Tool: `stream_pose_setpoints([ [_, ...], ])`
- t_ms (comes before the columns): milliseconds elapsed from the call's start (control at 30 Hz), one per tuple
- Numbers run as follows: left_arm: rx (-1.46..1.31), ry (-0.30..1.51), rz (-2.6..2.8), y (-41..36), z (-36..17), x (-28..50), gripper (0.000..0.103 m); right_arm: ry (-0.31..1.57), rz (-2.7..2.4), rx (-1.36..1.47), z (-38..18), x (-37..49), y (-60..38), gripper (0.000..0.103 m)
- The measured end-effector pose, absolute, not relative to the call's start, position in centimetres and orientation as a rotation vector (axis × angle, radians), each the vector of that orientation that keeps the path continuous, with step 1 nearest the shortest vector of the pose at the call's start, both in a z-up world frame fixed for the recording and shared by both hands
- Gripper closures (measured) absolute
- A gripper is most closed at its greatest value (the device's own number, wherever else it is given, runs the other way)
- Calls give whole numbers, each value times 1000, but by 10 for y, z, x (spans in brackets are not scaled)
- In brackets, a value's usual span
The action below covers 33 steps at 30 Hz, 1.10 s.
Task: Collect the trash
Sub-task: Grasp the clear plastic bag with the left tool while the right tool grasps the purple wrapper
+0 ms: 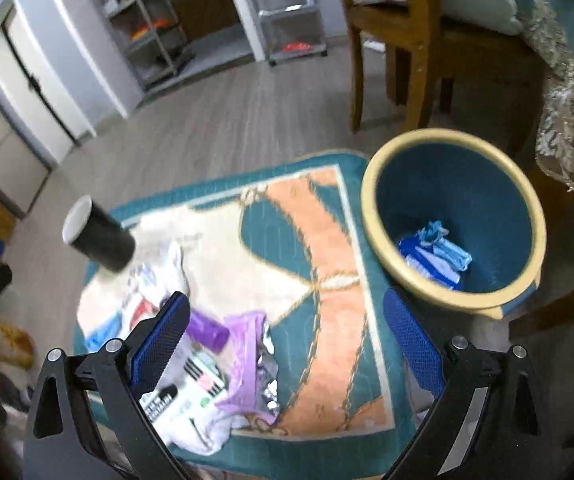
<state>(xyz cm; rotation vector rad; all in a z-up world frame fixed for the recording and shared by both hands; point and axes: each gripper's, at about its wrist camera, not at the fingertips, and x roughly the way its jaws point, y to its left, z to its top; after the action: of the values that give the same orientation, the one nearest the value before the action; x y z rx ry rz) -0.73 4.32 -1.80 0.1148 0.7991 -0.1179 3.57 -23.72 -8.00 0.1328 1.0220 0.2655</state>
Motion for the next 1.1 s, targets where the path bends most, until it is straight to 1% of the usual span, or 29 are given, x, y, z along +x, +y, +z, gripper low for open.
stream_pose_setpoints([
  [167, 81, 865, -116, 48, -31, 0, 6, 1062, 265, 103, -96, 35, -228, 7],
  [467, 133, 983, -112, 37, -60, 13, 6, 1114, 320, 18, -115, 30, -207, 7],
  [667, 144, 1063, -177, 19, -82, 18, 6, 1182, 332, 9, -135, 32, -199, 7],
  [800, 162, 1129, -210, 0, -102, 20, 8, 1209, 344, 1, -144, 33, -197, 9],
  [867, 165, 1158, -221, -9, -111, 21, 12, 1222, 357, 3, -148, 34, -195, 14],
  [933, 151, 1181, -233, -15, -116, 22, 15, 1251, 381, 1, -155, 34, -191, 25],
  [967, 141, 1195, -242, -18, -119, 24, 19, 1263, 392, 1, -158, 33, -189, 27],
  [1000, 135, 1216, -254, -22, -124, 25, 22, 1279, 406, 1, -163, 32, -188, 32],
  [1033, 135, 1236, -264, -25, -128, 26, 29, 1299, 418, -1, -169, 32, -186, 38],
  [1067, 139, 1257, -272, -28, -133, 27, 36, 1316, 419, -7, -174, 32, -185, 41],
  [1100, 151, 1287, -284, -31, -140, 27, 40, 1328, 419, -13, -178, 32, -185, 46],
])
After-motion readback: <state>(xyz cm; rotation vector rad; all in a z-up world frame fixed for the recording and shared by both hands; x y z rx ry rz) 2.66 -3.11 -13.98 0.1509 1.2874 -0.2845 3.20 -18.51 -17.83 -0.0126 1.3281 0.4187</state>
